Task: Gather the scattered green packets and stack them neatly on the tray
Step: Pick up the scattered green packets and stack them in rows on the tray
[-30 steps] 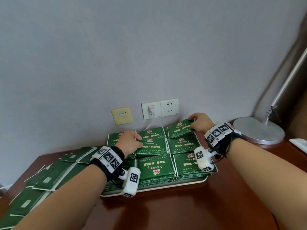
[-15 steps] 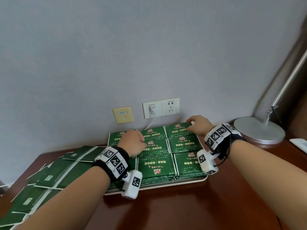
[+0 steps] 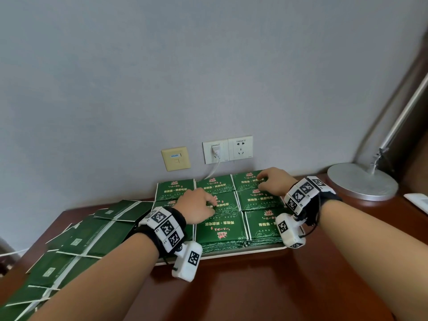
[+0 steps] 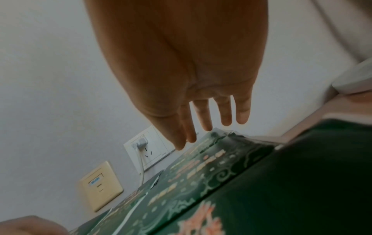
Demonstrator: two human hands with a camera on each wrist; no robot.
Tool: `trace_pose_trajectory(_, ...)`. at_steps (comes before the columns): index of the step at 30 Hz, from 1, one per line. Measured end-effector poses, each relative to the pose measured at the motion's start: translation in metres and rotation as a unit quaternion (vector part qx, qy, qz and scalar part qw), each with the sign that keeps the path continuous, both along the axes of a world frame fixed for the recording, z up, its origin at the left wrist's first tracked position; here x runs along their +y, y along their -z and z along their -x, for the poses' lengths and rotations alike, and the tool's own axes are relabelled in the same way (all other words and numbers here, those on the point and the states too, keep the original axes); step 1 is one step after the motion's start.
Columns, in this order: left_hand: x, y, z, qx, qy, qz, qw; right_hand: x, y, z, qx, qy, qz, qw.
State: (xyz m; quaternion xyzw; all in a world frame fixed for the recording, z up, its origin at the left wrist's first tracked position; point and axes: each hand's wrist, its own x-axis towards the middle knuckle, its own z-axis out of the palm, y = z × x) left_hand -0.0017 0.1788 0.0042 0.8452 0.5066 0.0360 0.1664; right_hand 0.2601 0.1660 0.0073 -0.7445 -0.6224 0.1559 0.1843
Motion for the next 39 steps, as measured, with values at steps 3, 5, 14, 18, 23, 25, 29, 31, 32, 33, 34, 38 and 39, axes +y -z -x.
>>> trace_pose_trajectory(3,-0.007,-0.005,0.002,-0.005,-0.001,-0.015,1.0,-0.012,-0.007,0.007,0.008,0.004,-0.027,1.0)
trace_pose_trajectory(5,-0.014,-0.011,0.005,-0.024,-0.008,-0.024,0.999,-0.022,-0.012,0.015,0.014,0.002,-0.042,0.999)
trace_pose_trajectory(14,-0.061,-0.042,0.055,-0.066,-0.037,-0.091,0.993,-0.089,-0.048,0.081,0.019,-0.051,-0.077,0.996)
trace_pose_trajectory(18,-0.09,-0.05,0.097,-0.085,-0.05,-0.085,0.991,-0.12,-0.059,0.121,0.02,-0.071,-0.075,0.994)
trace_pose_trajectory(23,-0.122,-0.046,0.157,-0.084,-0.075,-0.092,0.989,-0.144,-0.055,0.174,0.004,-0.098,-0.059,0.993)
trace_pose_trajectory(25,-0.133,-0.043,0.181,-0.089,-0.086,-0.083,0.989,-0.152,-0.054,0.197,-0.002,-0.112,-0.061,0.992)
trace_pose_trajectory(29,-0.153,-0.031,0.229,-0.065,-0.121,-0.06,0.989,-0.163,-0.042,0.245,-0.003,-0.146,-0.045,0.988)
trace_pose_trajectory(31,-0.161,-0.023,0.253,-0.058,-0.137,-0.049,0.988,-0.166,-0.034,0.268,-0.013,-0.166,-0.026,0.986)
trace_pose_trajectory(32,-0.164,-0.018,0.264,-0.058,-0.145,-0.041,0.987,-0.167,-0.03,0.279,-0.019,-0.177,-0.015,0.984)
trace_pose_trajectory(33,-0.169,-0.013,0.275,-0.057,-0.154,-0.032,0.986,-0.168,-0.026,0.291,-0.024,-0.185,-0.004,0.982)
trace_pose_trajectory(34,-0.172,-0.008,0.284,-0.058,-0.16,-0.023,0.985,-0.17,-0.021,0.3,-0.032,-0.191,0.004,0.981)
trace_pose_trajectory(38,-0.186,0.011,0.322,-0.055,-0.188,-0.003,0.981,-0.17,-0.001,0.34,-0.056,-0.222,0.047,0.972)
trace_pose_trajectory(39,-0.19,0.013,0.329,-0.057,-0.192,0.0,0.98,-0.171,0.002,0.349,-0.058,-0.229,0.062,0.97)
